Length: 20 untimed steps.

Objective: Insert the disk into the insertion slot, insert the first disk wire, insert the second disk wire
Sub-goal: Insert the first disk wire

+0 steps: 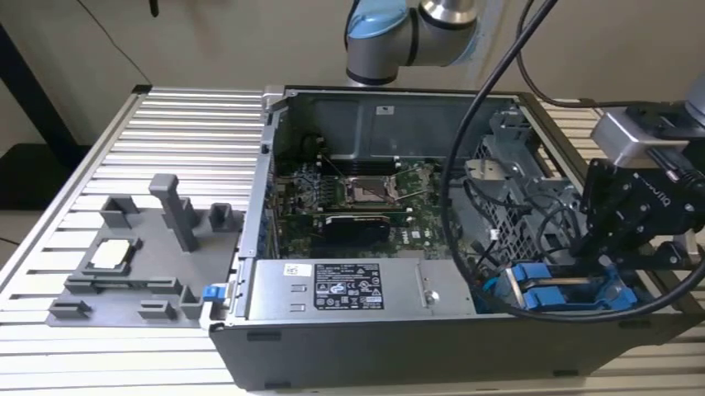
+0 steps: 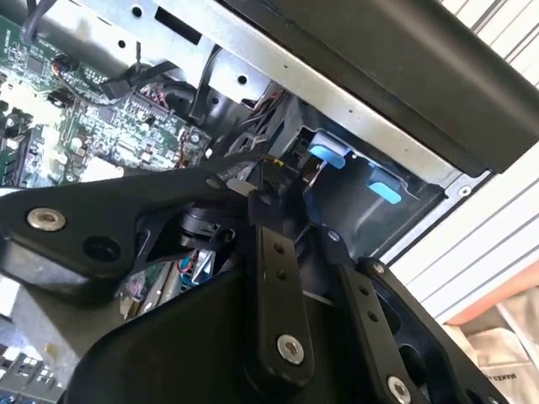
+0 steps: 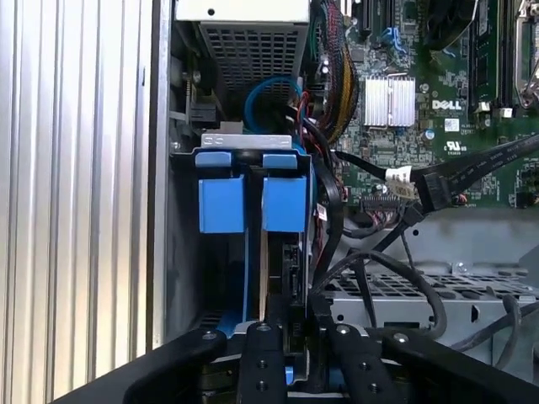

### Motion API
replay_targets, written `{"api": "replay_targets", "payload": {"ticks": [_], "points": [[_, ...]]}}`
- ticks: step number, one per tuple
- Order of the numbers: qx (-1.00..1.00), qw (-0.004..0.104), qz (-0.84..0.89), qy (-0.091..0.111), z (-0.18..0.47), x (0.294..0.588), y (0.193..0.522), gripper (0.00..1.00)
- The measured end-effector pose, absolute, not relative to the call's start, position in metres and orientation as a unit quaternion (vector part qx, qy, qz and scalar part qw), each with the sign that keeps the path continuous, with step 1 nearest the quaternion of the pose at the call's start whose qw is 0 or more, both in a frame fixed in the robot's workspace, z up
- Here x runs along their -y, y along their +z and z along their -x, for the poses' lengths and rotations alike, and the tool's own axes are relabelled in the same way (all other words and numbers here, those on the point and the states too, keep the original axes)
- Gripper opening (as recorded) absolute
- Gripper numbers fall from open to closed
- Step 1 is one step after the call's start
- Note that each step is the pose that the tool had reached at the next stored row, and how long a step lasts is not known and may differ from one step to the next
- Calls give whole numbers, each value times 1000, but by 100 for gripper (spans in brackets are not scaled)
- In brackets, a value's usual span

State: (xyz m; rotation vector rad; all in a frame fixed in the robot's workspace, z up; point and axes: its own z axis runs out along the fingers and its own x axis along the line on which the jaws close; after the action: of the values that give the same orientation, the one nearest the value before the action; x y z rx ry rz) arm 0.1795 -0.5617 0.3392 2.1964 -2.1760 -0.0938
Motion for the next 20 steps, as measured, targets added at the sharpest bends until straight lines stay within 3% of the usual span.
{"api": "replay_targets", "payload": {"ticks": [11,20], "points": [[703,24,-710,-30,-179,562,388,27],[704,22,-709,-28,-175,555,389,27]]}}
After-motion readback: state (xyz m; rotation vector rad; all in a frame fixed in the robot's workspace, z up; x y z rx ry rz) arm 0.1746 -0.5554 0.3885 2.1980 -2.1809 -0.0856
